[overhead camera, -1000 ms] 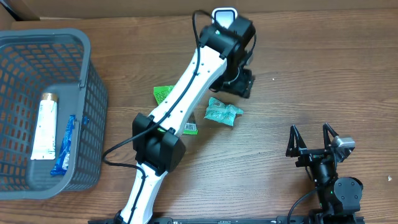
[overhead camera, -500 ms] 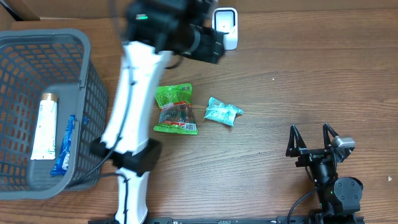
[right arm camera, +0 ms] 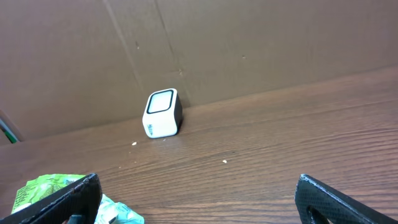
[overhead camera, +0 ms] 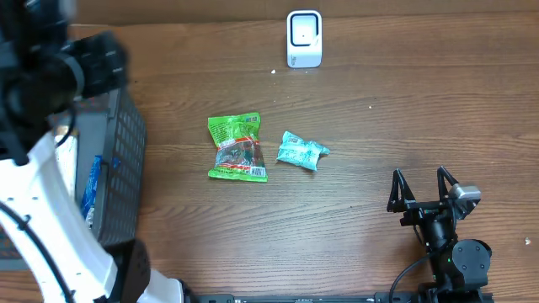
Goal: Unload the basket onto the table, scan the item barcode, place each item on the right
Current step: 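Reach the left gripper into the basket and grasp the blue bar, then carry the blue bar past the scanner and release it right of the packet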
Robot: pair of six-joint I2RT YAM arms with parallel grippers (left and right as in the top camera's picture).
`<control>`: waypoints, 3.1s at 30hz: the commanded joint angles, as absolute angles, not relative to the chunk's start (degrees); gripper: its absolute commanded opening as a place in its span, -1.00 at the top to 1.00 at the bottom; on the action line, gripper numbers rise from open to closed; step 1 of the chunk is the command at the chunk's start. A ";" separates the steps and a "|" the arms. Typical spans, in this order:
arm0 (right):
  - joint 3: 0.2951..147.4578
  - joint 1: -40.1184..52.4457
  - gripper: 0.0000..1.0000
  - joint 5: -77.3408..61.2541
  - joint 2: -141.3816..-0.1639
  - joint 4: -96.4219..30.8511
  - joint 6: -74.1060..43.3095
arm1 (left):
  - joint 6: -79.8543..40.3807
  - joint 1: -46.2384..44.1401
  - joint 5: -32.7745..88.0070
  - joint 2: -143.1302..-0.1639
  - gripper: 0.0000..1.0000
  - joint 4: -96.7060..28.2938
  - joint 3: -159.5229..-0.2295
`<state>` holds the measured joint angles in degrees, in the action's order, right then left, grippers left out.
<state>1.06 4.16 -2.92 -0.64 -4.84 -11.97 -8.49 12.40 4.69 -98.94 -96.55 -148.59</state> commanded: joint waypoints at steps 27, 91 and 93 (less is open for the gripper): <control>0.45 4.34 -1.00 -2.57 -0.23 -4.62 -11.99 | -3.81 36.62 -3.07 -96.77 -0.44 -58.11 -74.30; 0.45 4.34 -1.00 -2.57 -0.23 -4.62 -11.99 | -16.16 -26.37 5.56 -108.53 0.91 -68.62 -112.68; 0.45 4.34 -1.00 -2.57 -0.23 -4.62 -11.99 | -19.66 -27.64 5.76 -112.36 0.92 -66.92 -112.20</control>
